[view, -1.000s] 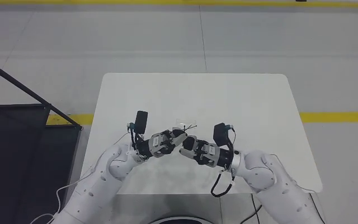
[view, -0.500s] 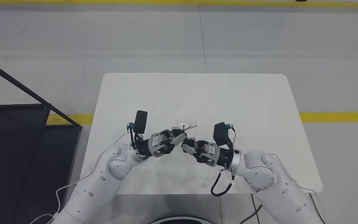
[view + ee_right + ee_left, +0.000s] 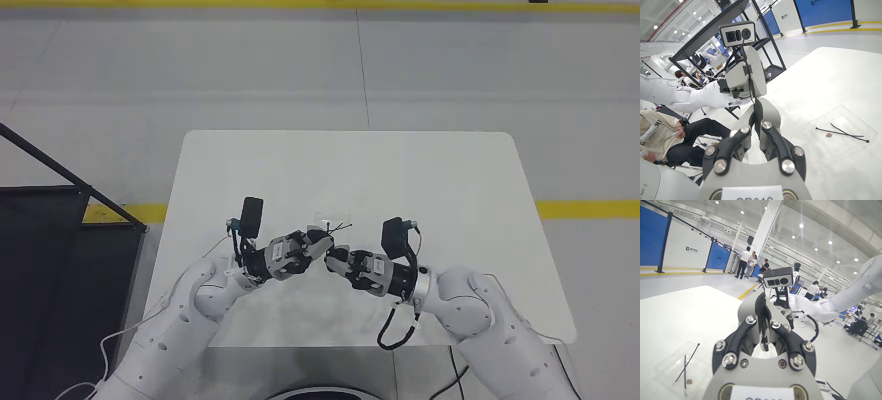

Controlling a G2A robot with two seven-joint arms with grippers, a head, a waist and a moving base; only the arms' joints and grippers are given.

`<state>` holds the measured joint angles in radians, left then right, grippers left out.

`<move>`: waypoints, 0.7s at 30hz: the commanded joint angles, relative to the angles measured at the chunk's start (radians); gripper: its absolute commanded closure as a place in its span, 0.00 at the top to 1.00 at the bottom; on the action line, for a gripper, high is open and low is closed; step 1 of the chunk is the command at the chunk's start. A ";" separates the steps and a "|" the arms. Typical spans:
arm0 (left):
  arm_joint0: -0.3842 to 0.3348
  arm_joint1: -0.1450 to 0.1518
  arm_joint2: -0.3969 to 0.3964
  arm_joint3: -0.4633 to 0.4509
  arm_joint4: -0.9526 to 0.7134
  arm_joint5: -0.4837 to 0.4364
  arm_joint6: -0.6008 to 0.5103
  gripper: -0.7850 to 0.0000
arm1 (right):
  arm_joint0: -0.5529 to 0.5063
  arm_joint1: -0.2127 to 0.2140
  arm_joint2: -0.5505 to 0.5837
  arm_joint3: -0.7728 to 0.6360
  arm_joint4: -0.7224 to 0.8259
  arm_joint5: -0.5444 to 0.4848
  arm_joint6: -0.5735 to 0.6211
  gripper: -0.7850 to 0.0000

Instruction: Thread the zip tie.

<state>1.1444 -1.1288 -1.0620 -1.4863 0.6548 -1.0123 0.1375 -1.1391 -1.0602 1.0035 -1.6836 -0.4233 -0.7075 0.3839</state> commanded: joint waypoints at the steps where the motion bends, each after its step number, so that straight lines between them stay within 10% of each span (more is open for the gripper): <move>1: 0.000 -0.001 -0.002 0.001 -0.002 0.000 -0.001 0.71 | -0.002 0.000 0.003 0.000 -0.001 -0.003 0.000 0.00; 10: 0.001 -0.001 -0.015 0.003 -0.010 0.000 -0.008 0.87 | -0.007 -0.001 0.014 0.000 0.004 -0.005 0.008 0.00; 21: 0.002 0.014 -0.025 0.011 -0.060 0.000 -0.060 0.68 | -0.012 0.009 0.054 -0.015 -0.035 -0.059 0.060 0.00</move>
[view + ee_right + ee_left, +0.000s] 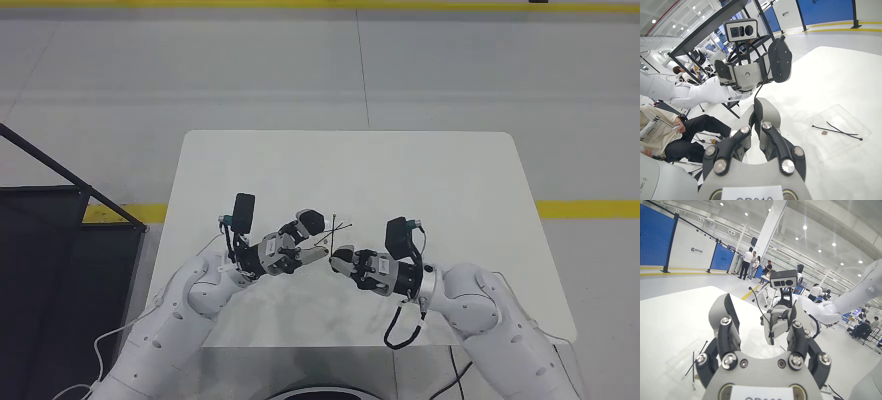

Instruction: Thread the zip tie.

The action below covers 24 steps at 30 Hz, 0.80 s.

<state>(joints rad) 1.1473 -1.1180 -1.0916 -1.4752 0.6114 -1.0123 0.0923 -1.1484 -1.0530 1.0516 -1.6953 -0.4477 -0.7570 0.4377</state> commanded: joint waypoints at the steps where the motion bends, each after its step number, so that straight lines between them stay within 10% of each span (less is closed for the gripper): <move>1: -0.004 0.007 0.012 -0.002 -0.040 0.000 -0.039 0.69 | -0.006 0.004 0.014 -0.008 -0.018 -0.019 0.011 0.00; 6: -0.037 0.042 0.041 0.001 -0.200 0.000 -0.206 1.00 | -0.020 0.017 0.050 -0.028 -0.055 -0.082 0.047 0.00; 24: -0.064 0.074 0.046 -0.002 -0.320 0.002 -0.364 1.00 | -0.040 0.033 0.083 -0.045 -0.063 -0.118 0.109 0.00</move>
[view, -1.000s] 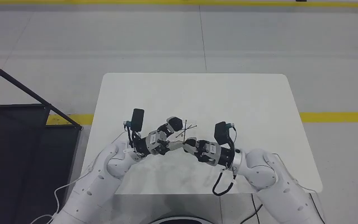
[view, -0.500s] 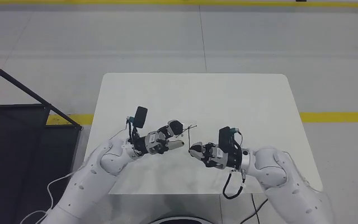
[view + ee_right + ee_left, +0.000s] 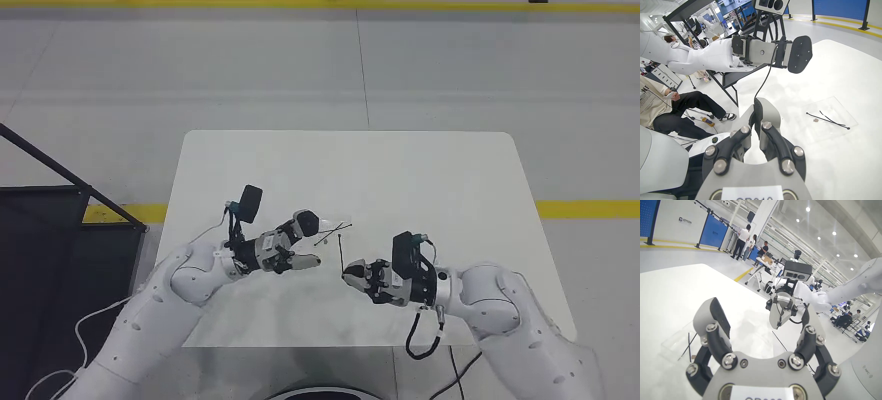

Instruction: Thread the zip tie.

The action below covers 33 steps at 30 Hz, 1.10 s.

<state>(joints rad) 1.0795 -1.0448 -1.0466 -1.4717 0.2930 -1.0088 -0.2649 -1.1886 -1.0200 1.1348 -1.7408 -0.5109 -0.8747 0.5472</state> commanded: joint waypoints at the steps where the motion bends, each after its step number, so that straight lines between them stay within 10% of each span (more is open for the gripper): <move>1: 0.006 0.002 0.004 -0.008 -0.010 -0.004 -0.019 1.00 | 0.000 0.000 0.000 0.000 0.000 0.000 0.000 0.00; 9: -0.038 0.002 0.065 0.034 -0.177 -0.004 -0.124 1.00 | -0.012 0.000 -0.006 -0.011 -0.024 0.018 -0.030 0.00; 18: -0.096 -0.007 0.120 0.088 -0.260 -0.004 -0.208 0.49 | 0.001 0.003 -0.018 0.002 -0.014 0.011 -0.011 0.00; 33: -0.121 -0.026 0.148 0.107 -0.229 -0.004 -0.179 0.40 | 0.015 0.006 -0.037 0.004 -0.010 0.019 0.001 0.00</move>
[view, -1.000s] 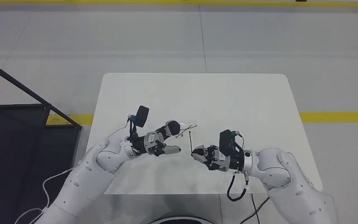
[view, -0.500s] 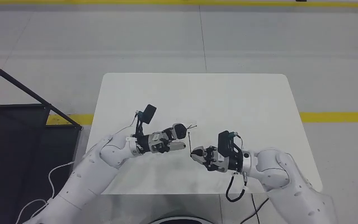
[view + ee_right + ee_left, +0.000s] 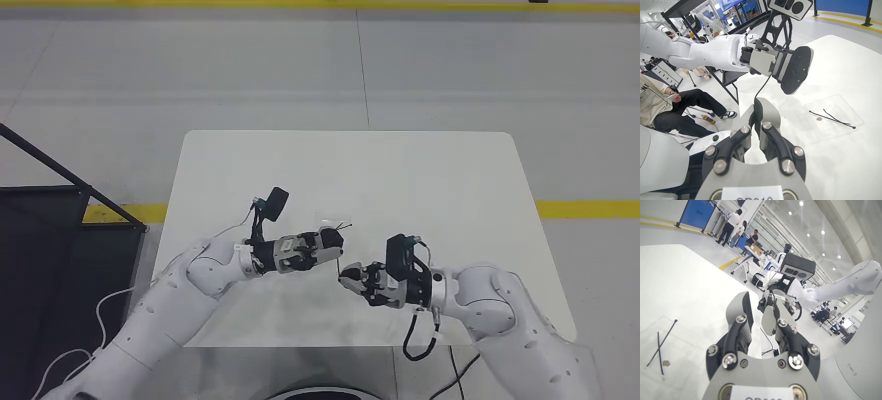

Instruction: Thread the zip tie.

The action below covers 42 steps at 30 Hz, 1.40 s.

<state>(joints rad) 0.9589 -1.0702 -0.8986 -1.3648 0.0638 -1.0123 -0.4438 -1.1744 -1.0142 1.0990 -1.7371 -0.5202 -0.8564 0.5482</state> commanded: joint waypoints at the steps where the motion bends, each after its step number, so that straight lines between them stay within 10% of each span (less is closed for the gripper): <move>1: -0.001 -0.001 0.000 0.001 0.001 0.000 0.001 0.39 | 0.001 0.000 -0.002 0.001 -0.001 0.002 0.001 0.00; 14: 0.001 -0.003 -0.001 0.002 0.000 0.000 0.005 0.22 | 0.009 0.001 -0.011 0.006 0.002 0.027 -0.004 0.00; 35: -0.006 -0.007 0.009 0.007 -0.013 0.000 -0.016 0.21 | 0.003 0.004 -0.008 0.006 -0.018 0.034 -0.043 0.00; 42: -0.006 -0.009 0.008 0.006 -0.009 0.000 -0.015 0.05 | 0.006 0.004 -0.010 0.008 -0.013 0.038 -0.039 0.00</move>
<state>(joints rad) 0.9526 -1.0786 -0.8906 -1.3589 0.0544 -1.0123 -0.4591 -1.1686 -1.0098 1.0896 -1.7293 -0.5333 -0.8196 0.5087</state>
